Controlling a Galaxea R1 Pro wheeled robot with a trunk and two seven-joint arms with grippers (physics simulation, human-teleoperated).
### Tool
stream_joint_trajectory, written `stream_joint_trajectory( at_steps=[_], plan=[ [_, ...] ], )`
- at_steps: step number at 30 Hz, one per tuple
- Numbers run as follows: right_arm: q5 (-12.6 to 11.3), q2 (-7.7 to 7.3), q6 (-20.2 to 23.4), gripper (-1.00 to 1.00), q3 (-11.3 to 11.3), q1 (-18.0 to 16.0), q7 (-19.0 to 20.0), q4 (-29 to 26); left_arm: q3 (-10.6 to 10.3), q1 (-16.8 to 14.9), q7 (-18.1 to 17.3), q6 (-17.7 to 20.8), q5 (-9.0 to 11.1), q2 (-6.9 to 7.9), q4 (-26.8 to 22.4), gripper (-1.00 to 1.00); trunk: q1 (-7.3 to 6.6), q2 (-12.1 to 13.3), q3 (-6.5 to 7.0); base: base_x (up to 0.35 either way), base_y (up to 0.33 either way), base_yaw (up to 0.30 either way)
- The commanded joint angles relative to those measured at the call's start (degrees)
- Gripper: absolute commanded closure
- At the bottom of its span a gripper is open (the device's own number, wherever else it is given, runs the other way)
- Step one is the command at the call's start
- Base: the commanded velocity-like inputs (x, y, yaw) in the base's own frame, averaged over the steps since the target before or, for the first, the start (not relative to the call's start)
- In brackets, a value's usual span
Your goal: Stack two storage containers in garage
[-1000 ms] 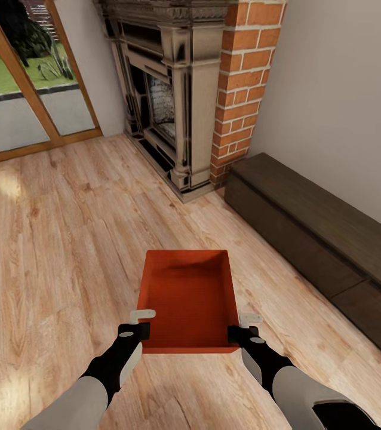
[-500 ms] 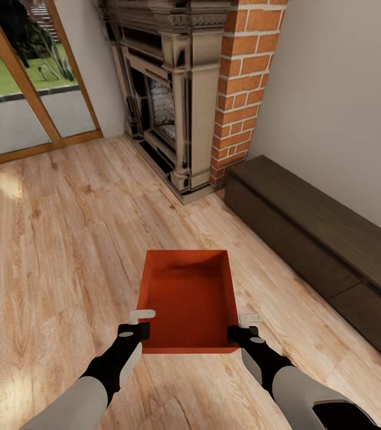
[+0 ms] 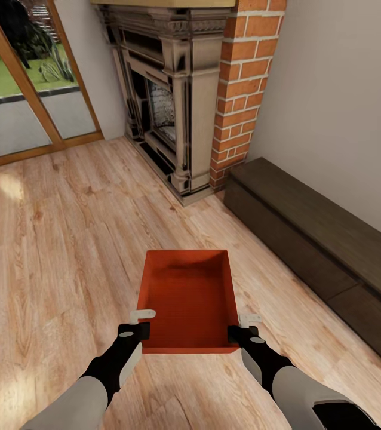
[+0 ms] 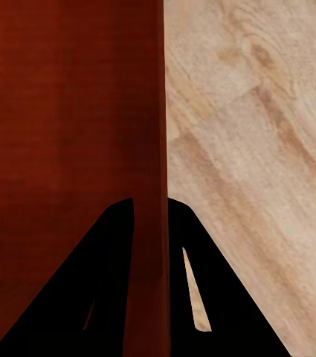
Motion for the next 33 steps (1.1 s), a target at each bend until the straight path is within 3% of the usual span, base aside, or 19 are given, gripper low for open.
stream_joint_trajectory(
  at_steps=[1, 33],
  plan=[
    [0.68, -0.38, -0.24, 1.0, -1.39, -0.07, -0.39, -0.18, -0.33, 0.02, 1.99, 0.52, 0.33, 0.17, 0.05, 1.0, -0.23, 0.4, 0.15, 0.0, 0.0, 0.0],
    [0.6, -0.36, -0.33, 1.0, -1.4, -0.09, -0.39, -0.18, -0.33, 0.01, 1.99, 0.52, 0.3, 0.17, 0.05, 1.0, -7.25, 13.23, 5.9, 0.0, 0.0, 0.0]
  ],
)
